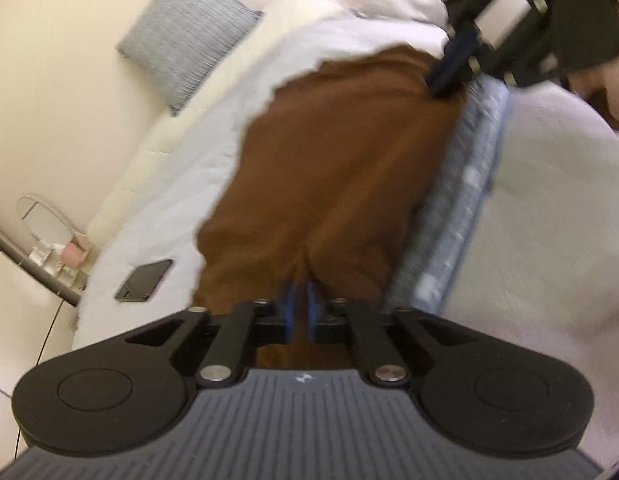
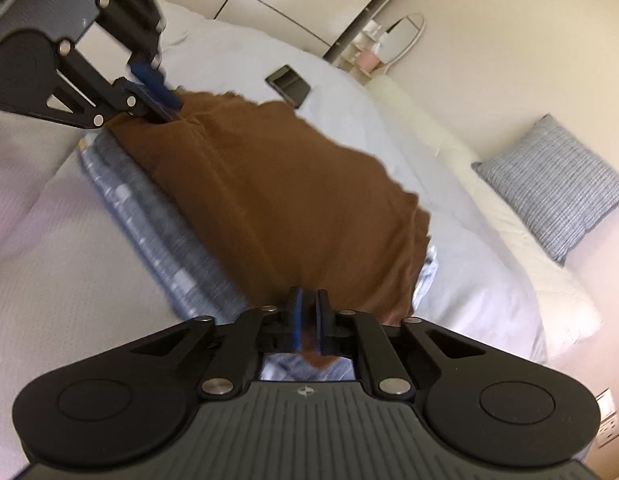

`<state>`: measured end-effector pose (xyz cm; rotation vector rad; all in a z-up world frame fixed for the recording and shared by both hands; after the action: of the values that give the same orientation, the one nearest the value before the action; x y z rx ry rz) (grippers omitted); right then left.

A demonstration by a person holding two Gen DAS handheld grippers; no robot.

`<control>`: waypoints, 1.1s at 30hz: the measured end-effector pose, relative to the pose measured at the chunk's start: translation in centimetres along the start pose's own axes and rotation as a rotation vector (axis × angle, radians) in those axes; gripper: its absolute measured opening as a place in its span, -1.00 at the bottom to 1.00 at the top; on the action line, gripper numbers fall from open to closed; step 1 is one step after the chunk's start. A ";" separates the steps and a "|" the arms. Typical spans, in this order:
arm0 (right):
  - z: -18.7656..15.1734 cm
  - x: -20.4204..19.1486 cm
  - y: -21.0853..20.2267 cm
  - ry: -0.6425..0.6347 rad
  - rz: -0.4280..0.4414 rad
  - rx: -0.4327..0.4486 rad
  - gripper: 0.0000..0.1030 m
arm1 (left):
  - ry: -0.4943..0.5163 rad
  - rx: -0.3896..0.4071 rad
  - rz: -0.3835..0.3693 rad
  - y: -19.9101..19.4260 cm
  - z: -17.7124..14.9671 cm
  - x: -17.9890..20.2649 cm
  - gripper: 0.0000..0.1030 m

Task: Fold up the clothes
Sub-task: 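Open both grippers and release the brown garment on top of the stack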

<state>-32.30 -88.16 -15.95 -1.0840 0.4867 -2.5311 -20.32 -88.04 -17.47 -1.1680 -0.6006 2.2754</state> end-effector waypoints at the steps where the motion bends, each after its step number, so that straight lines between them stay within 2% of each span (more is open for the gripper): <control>1: -0.2 0.1 0.1 0.015 0.006 -0.005 -0.85 | 0.001 -0.001 0.000 0.1 -0.2 0.2 -1.00; 4: 0.1 0.7 -0.1 0.063 0.013 -0.011 -0.86 | -0.051 0.008 -0.003 -0.7 -0.2 -0.4 -1.00; 8: 0.7 2.7 -0.9 0.184 -0.022 0.007 -0.85 | -0.143 0.061 0.022 -2.2 0.9 -2.5 -0.75; 14: -1.1 2.6 0.5 0.246 0.028 -0.058 -0.83 | -0.145 0.026 -0.026 -0.3 1.2 -1.5 -0.87; 17: -1.5 2.7 0.4 0.257 0.038 -0.061 -0.83 | -0.143 0.019 -0.022 -0.1 0.5 -1.0 -0.88; 20: -1.3 3.0 0.0 0.267 0.032 -0.056 -0.78 | -0.193 0.026 -0.007 -1.4 -0.4 -1.5 -0.84; 23: -1.3 3.0 -0.6 0.298 0.041 -0.028 -0.64 | -0.289 0.026 0.002 -2.7 -1.7 -2.2 -0.73; 26: -1.8 2.8 -0.7 0.353 0.059 -0.030 -0.61 | -0.345 -0.002 -0.007 -2.9 -2.7 -2.0 -0.72; 27: -2.0 3.0 -0.9 0.381 0.059 -0.035 -0.56 | -0.367 -0.010 -0.007 -3.0 -2.9 -1.9 -0.67; 28: -2.1 3.2 -1.4 0.408 0.058 -0.038 -0.38 | -0.400 -0.009 -0.002 -3.5 -2.9 -1.9 -0.63; 30: -2.5 3.3 -2.5 0.449 0.043 -0.044 -0.20 | -0.473 0.003 0.003 -4.5 -3.1 -1.9 -0.44; 33: -3.7 2.6 -4.5 0.508 0.048 -0.066 -0.15 | -0.574 0.013 -0.001 -5.8 -3.4 -1.0 -0.35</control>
<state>-37.49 -84.69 -14.78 -0.4261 0.7175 -2.7539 -15.61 -83.63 -15.22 -0.4897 -0.7866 2.6106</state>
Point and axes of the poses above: each gripper's, at about its wrist camera, not at the fingertips, and y roughly the way its jaws point, x to its right, z to its top, the point moved 7 cm from there along y, roughly the way its jaws point, and after that the axes turned 8 degrees about -z, right-handed, at the moved point
